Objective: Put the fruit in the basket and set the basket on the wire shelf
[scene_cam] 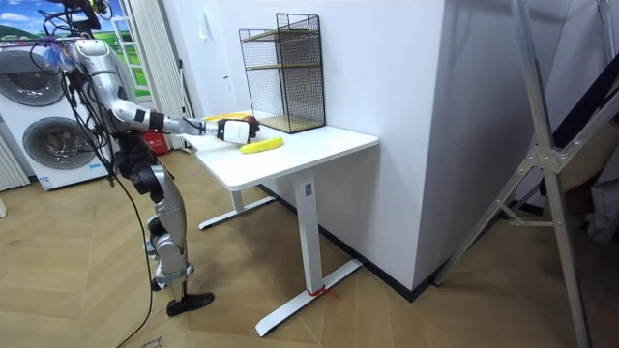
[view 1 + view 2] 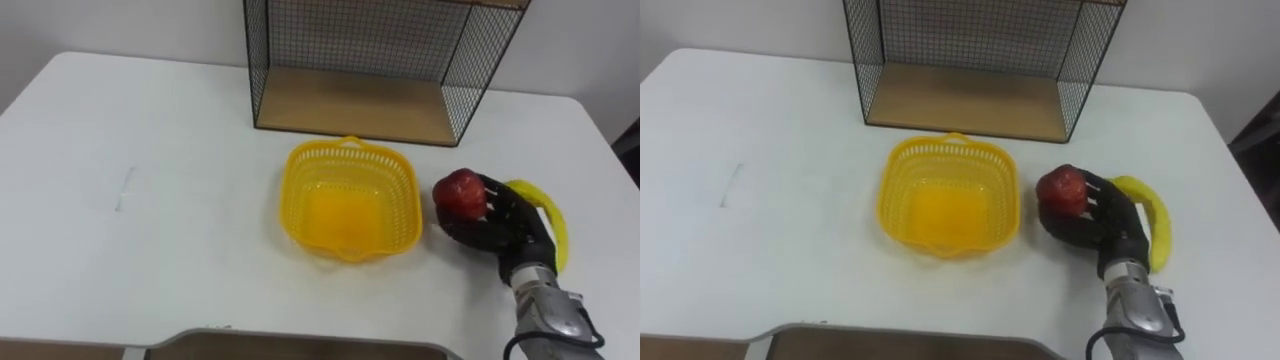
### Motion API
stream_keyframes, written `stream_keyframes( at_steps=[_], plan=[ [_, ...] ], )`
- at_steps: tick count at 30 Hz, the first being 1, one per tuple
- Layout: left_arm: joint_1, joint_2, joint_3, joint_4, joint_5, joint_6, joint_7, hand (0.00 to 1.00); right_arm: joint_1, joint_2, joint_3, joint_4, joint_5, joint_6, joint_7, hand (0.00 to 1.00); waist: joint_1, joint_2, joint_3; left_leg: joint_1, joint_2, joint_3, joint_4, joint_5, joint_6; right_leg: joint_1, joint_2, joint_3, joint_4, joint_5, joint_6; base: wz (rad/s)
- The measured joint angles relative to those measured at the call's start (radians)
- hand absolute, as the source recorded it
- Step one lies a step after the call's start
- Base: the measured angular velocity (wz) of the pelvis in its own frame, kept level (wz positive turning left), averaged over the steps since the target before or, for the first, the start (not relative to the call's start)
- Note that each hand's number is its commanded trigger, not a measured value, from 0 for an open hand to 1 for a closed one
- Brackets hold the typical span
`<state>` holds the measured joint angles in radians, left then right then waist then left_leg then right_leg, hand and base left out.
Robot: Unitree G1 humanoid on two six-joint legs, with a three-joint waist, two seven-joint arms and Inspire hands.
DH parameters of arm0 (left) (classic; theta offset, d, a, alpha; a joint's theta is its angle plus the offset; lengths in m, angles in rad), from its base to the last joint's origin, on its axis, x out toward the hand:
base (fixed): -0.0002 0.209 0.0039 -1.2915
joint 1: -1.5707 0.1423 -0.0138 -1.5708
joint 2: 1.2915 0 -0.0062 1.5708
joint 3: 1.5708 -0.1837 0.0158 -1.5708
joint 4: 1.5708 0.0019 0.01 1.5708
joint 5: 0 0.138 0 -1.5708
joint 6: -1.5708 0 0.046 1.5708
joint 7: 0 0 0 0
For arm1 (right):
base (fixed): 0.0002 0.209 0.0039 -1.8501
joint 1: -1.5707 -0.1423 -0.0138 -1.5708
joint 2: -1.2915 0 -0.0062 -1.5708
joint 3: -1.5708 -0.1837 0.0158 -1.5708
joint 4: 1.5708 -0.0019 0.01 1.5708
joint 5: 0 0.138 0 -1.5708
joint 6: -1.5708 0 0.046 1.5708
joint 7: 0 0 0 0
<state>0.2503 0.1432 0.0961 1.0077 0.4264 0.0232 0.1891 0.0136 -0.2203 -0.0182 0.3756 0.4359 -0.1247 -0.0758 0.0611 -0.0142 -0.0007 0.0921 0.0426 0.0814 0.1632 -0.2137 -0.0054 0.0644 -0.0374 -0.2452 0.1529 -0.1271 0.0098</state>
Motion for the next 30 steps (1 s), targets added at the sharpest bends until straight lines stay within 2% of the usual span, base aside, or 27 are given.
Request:
stream_keyframes(
  at_steps=[3,5,10,14,20,25,30],
  plan=[
    [0.007,-0.003,0.004,0.012,0.001,-0.001,0.0,0.0,0.01,0.005,-0.002,-0.06,0.01,0.0,-0.001,1.0,0.0,0.019,-0.0044,0.004,0.0,0.0,0.002,0.001,0.0,0.001,0.001,0.0,-0.001,0.0,0.0,0.0],
    [0.007,-0.008,0.006,0.035,0.001,-0.004,-0.001,0.0,0.015,0.007,-0.001,-0.097,0.023,0.0,0.004,1.0,0.001,0.023,-0.0063,0.004,0.001,0.001,0.002,0.001,0.0,0.001,0.001,0.0,0.0,-0.001,0.001,0.0],
    [0.013,-0.012,0.005,0.047,0.001,-0.006,-0.004,0.0,0.015,0.011,-0.002,-0.185,0.05,-0.002,0.004,1.0,0.002,0.001,0.0031,0.004,0.0,0.001,0.005,0.001,0.0,0.002,0.0,0.002,-0.001,-0.002,0.002,0.0],
    [0.013,-0.013,-0.002,0.049,0.0,-0.007,-0.004,0.0,0.015,0.015,-0.001,-0.22,0.07,-0.004,0.008,1.0,0.002,-0.012,-0.0024,0.001,-0.002,0.001,0.005,0.0,0.0,0.001,-0.002,0.003,-0.001,-0.003,0.003,0.0],
    [0.004,-0.017,-0.003,0.04,0.0,-0.008,-0.004,0.0,0.014,0.017,0.0,-0.304,0.049,-0.005,0.052,1.0,0.001,-0.007,-0.0042,-0.013,-0.002,0.0,0.009,0.0,0.0,-0.013,-0.001,0.006,0.001,-0.002,0.002,0.0],
    [0.002,-0.017,-0.002,0.026,0.001,-0.008,-0.004,0.0,0.014,0.017,0.006,-0.31,-0.083,-0.004,0.081,1.0,0.003,-0.005,-0.0035,-0.012,-0.002,0.003,0.005,0.0,0.0,-0.015,-0.001,0.008,0.002,-0.002,0.002,0.0],
    [-0.027,-0.017,-0.003,0.02,-0.001,-0.009,-0.005,0.0,0.013,0.016,0.053,-0.31,-0.257,-0.004,0.106,1.0,0.006,-0.014,-0.0001,-0.012,-0.001,0.005,0.004,0.0,0.0,-0.017,0.0,0.01,0.002,-0.002,0.002,0.0]
  ],
)
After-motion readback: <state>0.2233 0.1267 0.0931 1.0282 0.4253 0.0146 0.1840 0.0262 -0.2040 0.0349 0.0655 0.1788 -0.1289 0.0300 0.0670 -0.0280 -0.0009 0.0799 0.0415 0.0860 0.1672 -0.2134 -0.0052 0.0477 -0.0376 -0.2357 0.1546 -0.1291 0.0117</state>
